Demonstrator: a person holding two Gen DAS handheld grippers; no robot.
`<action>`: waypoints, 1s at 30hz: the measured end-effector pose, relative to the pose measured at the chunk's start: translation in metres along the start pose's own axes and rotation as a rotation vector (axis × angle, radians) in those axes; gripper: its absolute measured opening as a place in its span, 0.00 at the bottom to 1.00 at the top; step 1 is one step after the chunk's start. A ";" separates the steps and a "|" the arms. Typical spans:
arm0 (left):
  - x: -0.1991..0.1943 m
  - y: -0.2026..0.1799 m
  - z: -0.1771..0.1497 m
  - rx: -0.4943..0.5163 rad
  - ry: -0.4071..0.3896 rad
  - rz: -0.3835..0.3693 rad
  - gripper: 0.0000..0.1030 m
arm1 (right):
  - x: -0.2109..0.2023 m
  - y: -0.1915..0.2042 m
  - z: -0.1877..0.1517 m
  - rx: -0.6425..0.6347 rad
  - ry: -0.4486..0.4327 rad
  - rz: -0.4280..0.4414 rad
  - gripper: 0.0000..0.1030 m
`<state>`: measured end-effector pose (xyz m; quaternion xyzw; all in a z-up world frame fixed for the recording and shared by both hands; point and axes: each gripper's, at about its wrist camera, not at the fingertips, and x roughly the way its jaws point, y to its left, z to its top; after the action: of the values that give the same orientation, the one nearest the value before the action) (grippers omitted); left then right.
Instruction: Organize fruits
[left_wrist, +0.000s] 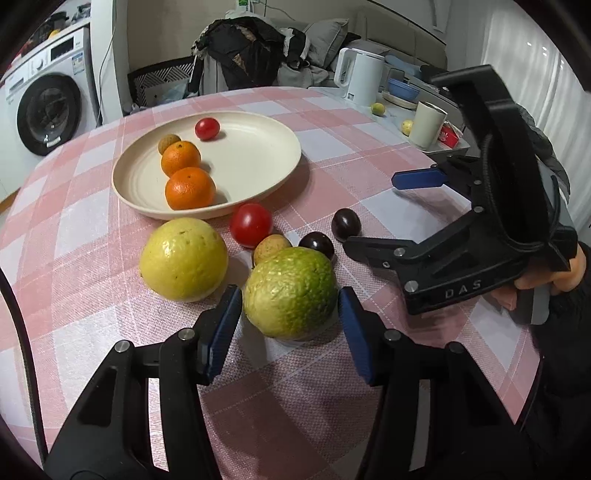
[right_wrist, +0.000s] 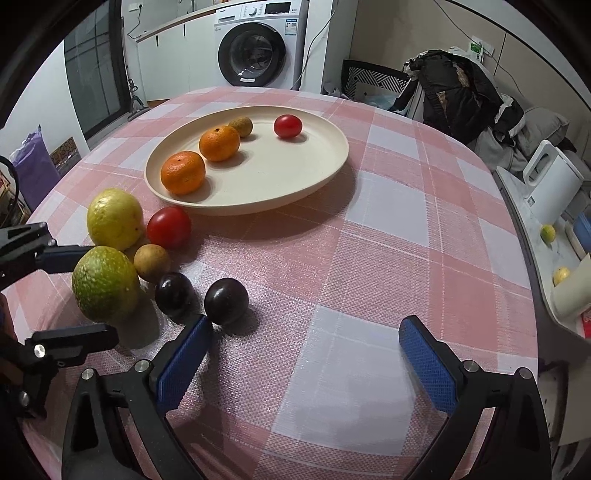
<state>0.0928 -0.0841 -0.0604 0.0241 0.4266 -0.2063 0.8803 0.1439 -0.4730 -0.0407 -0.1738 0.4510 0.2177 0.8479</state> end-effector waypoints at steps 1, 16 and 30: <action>0.000 0.000 0.000 -0.005 0.001 0.003 0.50 | 0.000 0.000 0.000 0.000 -0.001 0.001 1.00; 0.002 0.000 0.000 -0.001 -0.014 0.000 0.45 | 0.001 0.009 -0.001 -0.021 -0.002 0.050 0.94; -0.006 0.002 0.001 -0.010 -0.039 0.000 0.45 | -0.011 0.009 -0.009 -0.079 -0.007 0.144 0.48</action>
<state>0.0912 -0.0802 -0.0552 0.0154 0.4105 -0.2047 0.8885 0.1272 -0.4726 -0.0370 -0.1735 0.4506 0.2960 0.8242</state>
